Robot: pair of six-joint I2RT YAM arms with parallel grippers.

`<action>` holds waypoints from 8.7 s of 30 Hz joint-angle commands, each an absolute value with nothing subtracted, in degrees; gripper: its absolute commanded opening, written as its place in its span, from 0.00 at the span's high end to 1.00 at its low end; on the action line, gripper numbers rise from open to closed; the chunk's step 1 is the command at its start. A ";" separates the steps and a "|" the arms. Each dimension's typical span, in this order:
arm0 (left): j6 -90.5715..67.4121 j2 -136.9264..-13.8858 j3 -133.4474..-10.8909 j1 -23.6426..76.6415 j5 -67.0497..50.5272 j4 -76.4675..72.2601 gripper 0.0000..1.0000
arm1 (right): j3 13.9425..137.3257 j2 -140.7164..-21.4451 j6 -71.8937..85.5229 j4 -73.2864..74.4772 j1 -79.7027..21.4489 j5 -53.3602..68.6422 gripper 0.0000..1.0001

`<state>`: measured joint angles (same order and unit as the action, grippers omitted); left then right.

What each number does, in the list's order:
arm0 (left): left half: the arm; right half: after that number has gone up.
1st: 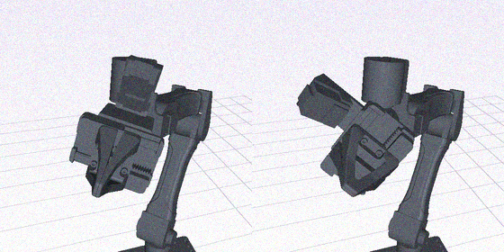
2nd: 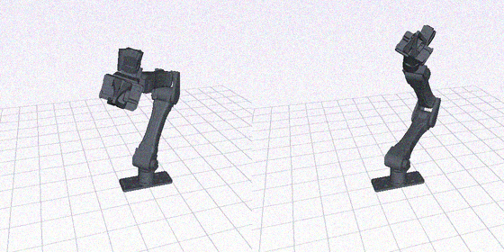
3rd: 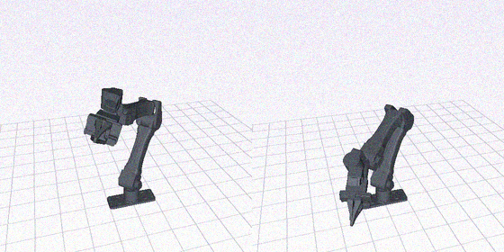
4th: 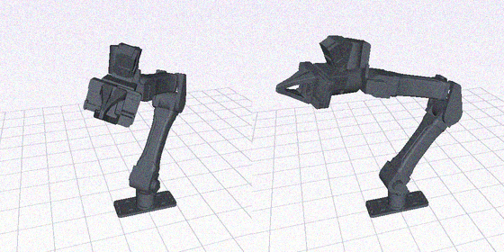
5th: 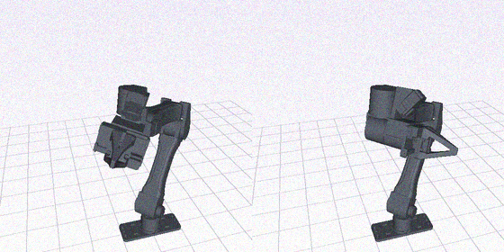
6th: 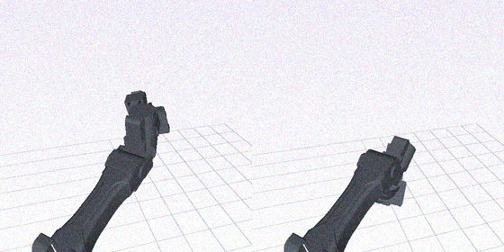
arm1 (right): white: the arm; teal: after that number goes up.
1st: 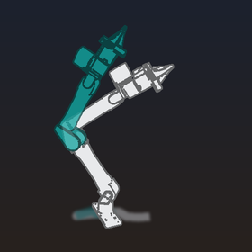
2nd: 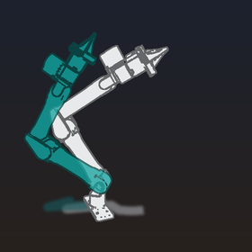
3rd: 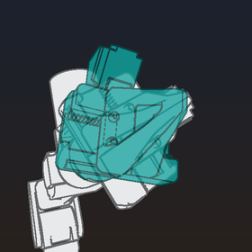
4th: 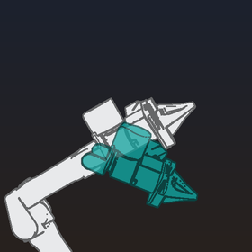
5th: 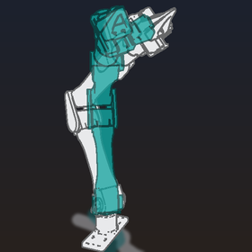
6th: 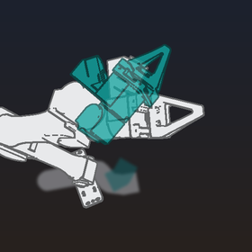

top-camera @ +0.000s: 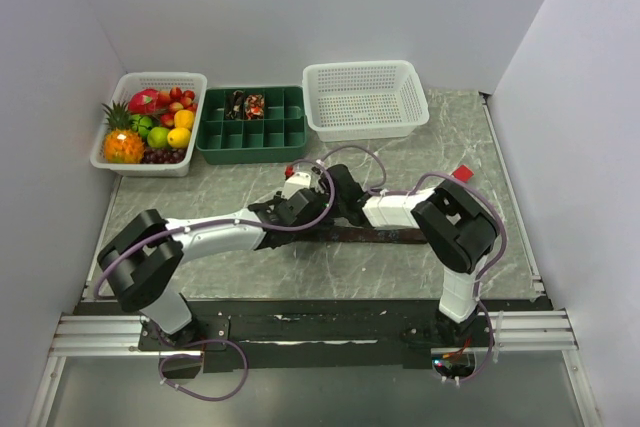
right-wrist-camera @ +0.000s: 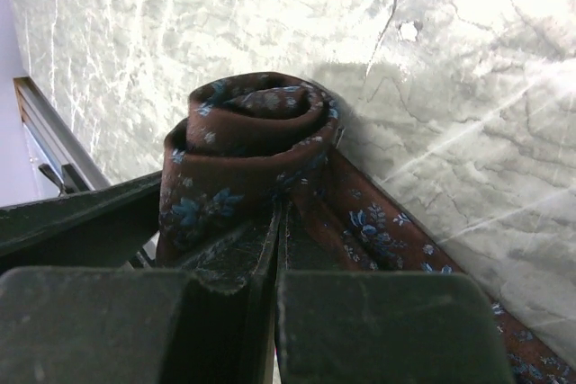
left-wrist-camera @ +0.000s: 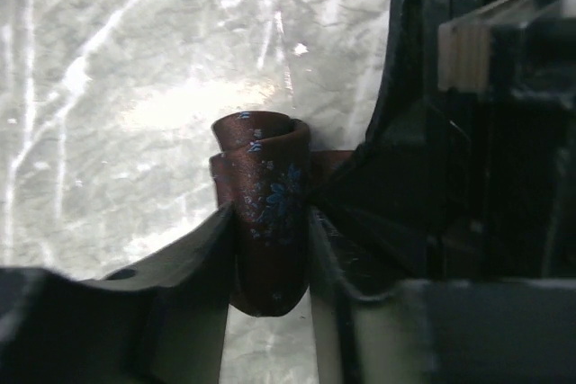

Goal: Roll the ties
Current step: Roll the tie at the center of the board.

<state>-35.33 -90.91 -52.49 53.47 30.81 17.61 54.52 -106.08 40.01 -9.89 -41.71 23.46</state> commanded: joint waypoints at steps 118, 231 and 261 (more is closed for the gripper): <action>-66.10 -77.70 -23.29 54.76 7.91 -15.29 0.32 | 48.17 -82.78 29.62 7.65 -45.26 10.19 1.00; -32.87 -91.49 -56.51 55.02 25.58 12.74 0.44 | 53.53 -87.28 29.53 4.48 -35.86 15.03 1.00; -32.96 -93.51 -54.50 57.04 19.34 3.78 0.40 | 51.76 -88.67 26.54 2.89 -32.96 22.86 1.00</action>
<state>-33.41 -92.05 -54.96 56.62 21.98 7.57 51.07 -86.74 27.97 2.98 -33.32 21.96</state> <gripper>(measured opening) 0.595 0.004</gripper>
